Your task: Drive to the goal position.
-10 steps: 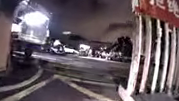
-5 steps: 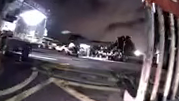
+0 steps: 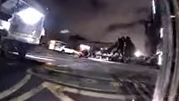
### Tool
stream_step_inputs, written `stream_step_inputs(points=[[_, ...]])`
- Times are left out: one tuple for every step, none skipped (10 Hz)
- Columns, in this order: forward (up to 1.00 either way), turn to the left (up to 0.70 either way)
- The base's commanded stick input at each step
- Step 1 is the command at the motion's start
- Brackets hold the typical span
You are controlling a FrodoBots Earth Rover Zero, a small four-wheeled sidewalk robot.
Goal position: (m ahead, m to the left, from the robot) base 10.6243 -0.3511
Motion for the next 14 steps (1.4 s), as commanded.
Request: stream_step_inputs(points=[[0.45,0.00],[0.45,0.00],[0.45,0.00],[0.45,0.00],[0.45,0.00],[0.45,0.00],[0.45,0.00],[0.45,0.00],[0.45,0.00],[0.45,0.00],[0.45,0.00],[0.45,0.00],[0.45,0.00],[0.45,0.00]])
